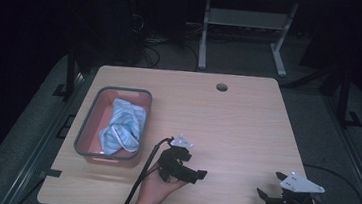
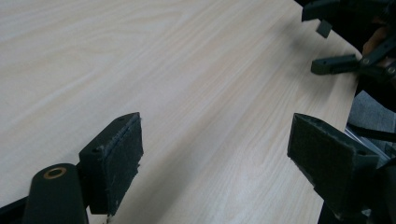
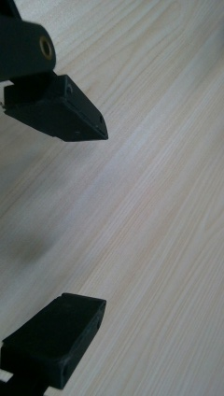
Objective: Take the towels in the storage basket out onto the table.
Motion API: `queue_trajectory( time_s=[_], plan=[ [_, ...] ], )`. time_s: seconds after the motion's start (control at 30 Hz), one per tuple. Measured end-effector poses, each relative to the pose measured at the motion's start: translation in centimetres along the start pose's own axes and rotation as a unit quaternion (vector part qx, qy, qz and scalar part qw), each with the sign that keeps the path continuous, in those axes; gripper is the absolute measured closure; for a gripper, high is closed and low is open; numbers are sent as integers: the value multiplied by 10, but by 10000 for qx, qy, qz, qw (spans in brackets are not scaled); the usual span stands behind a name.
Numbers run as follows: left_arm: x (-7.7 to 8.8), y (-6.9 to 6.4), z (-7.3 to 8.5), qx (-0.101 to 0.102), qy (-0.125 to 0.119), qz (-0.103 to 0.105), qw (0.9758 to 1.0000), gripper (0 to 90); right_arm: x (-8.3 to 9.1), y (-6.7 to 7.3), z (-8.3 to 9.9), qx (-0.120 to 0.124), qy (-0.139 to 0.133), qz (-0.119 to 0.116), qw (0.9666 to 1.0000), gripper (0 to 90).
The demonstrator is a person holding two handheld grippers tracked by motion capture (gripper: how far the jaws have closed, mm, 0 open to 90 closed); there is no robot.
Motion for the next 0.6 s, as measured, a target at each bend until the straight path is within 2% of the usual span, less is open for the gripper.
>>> queue_trajectory(
  time_s=[0.3,0.33,0.6],
  plan=[
    [1,6,-30,-48,11,-11,10000,175,-1,4,-2,-3,11,-14,10000,148],
    [0,7,-34,-63,10,-22,10000,174,-2,3,-3,65,-25,-18,10000,148],
    [4,17,-52,-80,61,-102,9999,175,0,2,-2,42,-27,-14,10000,148]
  ],
)
Point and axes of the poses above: each handheld gripper's, and its own axes: x roughly backward along the jaws, z roughly out of its underside, y roughly to its left, the point moved 9 cm from there along -x, roughly forward along the jaws, and after that the axes turned 11 degrees about -y, right-handed, at the moved point
